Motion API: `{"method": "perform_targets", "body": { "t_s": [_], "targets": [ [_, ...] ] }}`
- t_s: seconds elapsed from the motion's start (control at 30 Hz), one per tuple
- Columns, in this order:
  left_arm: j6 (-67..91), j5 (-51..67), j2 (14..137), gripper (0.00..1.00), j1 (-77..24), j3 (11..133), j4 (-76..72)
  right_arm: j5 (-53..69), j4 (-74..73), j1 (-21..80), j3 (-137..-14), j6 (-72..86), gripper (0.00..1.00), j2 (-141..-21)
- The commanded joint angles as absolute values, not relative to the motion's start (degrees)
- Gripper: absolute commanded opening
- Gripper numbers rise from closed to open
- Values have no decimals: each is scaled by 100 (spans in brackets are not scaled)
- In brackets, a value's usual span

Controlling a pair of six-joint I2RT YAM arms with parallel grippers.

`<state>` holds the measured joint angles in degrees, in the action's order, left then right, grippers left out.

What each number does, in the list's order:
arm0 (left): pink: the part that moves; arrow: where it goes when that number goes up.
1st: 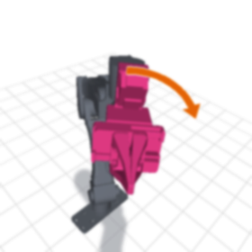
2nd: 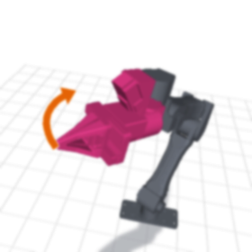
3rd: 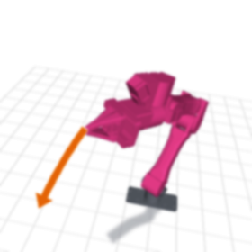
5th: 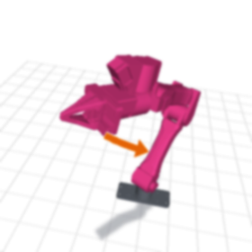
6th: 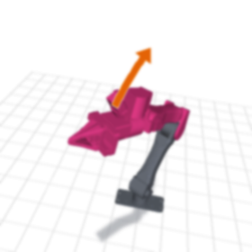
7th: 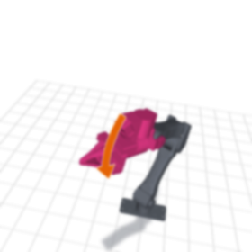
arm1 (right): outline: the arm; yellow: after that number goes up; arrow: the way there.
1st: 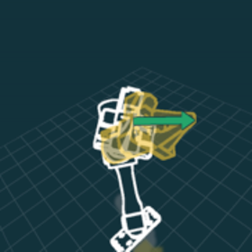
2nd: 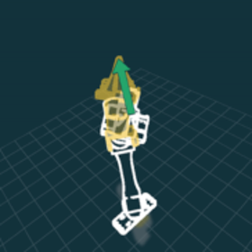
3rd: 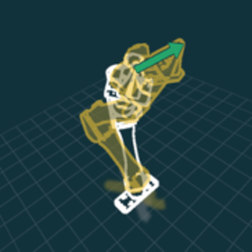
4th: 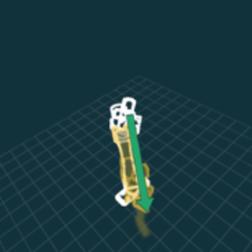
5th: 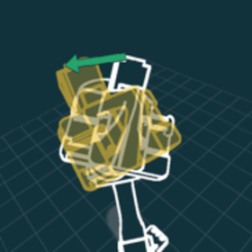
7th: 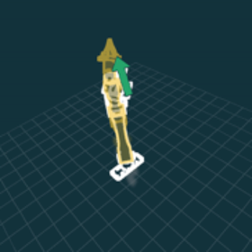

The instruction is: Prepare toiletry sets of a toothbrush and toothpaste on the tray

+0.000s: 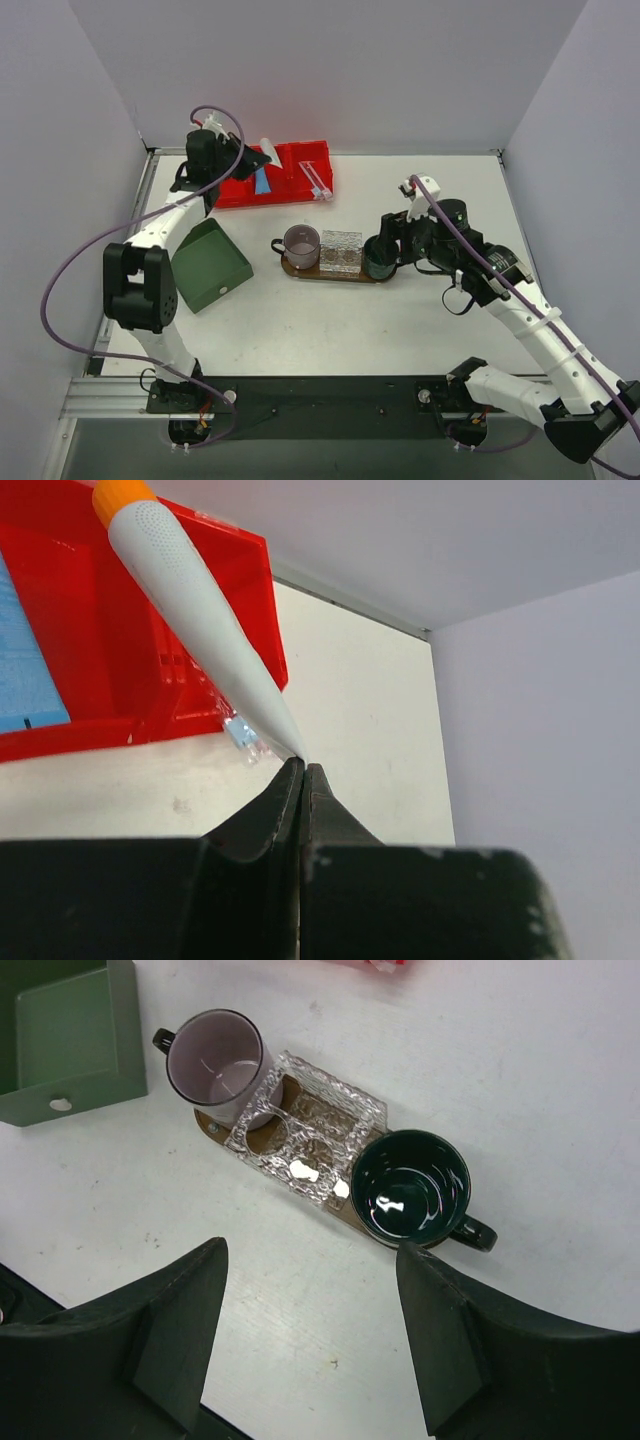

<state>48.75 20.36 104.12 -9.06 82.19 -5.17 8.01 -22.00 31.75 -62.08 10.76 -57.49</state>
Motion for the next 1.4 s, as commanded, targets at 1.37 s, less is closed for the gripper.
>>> {"method": "perform_targets", "body": {
  "t_s": [1.37],
  "targets": [
    [5045, 2804, 7172, 0, -2549, 6232, -316, -2900, -1143, 5985, -8710, -1617, 47, -9176]
  ]
}}
